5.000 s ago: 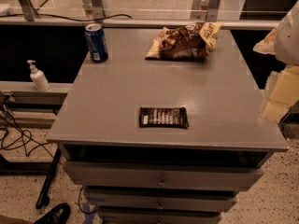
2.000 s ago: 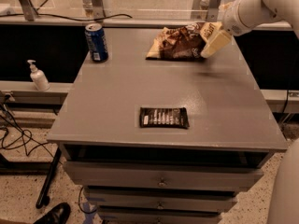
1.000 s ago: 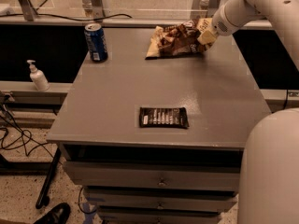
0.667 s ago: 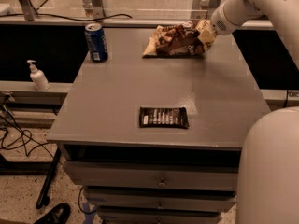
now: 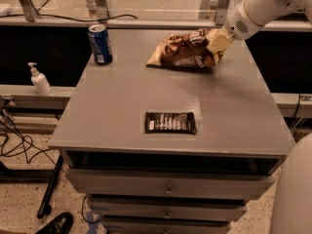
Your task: Move brown chip bag near rxbar chocolate
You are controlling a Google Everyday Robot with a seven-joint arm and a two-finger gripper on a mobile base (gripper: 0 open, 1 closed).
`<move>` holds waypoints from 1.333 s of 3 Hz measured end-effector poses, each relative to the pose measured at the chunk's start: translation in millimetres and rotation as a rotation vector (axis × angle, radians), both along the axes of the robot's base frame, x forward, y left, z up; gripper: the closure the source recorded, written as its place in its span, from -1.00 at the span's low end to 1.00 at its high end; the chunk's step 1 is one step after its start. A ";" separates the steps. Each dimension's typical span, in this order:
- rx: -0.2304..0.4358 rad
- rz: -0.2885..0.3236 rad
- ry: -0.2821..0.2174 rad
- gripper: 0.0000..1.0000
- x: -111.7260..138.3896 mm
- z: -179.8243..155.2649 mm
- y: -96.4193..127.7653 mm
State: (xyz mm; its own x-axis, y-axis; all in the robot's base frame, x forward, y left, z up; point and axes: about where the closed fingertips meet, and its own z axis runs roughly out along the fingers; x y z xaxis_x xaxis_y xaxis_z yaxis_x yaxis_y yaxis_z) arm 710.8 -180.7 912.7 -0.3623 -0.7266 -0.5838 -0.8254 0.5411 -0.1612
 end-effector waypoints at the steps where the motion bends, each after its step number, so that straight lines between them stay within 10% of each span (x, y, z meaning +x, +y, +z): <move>1: 0.026 0.101 0.073 1.00 -52.9 5.6 9.9; 4: 0.087 0.172 0.227 1.00 -167.3 16.1 12.6</move>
Offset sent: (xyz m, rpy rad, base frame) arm -0.1635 0.0129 0.0179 0.0630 0.2229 0.2296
